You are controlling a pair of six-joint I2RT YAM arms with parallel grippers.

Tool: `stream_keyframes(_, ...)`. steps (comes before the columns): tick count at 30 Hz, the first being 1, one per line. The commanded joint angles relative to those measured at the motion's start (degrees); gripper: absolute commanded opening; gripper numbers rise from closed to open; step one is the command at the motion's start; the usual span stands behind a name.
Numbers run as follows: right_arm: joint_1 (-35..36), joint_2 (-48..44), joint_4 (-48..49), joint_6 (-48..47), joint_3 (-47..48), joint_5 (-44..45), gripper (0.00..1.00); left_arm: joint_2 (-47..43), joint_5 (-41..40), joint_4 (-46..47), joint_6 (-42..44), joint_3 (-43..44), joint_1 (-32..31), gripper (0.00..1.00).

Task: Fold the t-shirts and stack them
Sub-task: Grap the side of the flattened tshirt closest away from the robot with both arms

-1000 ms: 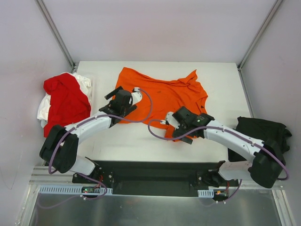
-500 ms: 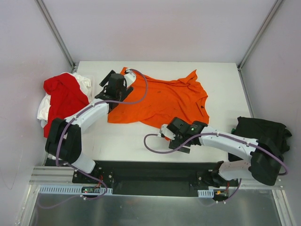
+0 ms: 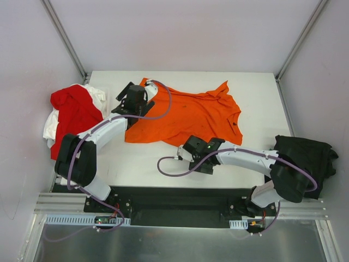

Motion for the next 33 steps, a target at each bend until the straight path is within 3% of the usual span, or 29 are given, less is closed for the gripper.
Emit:
stream_keyframes(1,0.4,2.5,0.1,-0.8,4.4,-0.6,0.7,0.6,0.6,0.8,-1.4,0.6,0.5,0.99)
stream_keyframes(25,0.7,7.4,1.3,-2.0,4.3,-2.4,0.56,-0.5,1.7,1.0,-2.1,-3.4,0.6,0.98)
stream_keyframes(33,0.5,7.9,0.9,-2.1,4.0,-2.8,0.35,-0.6,2.0,1.3,-2.5,-4.5,0.6,0.98)
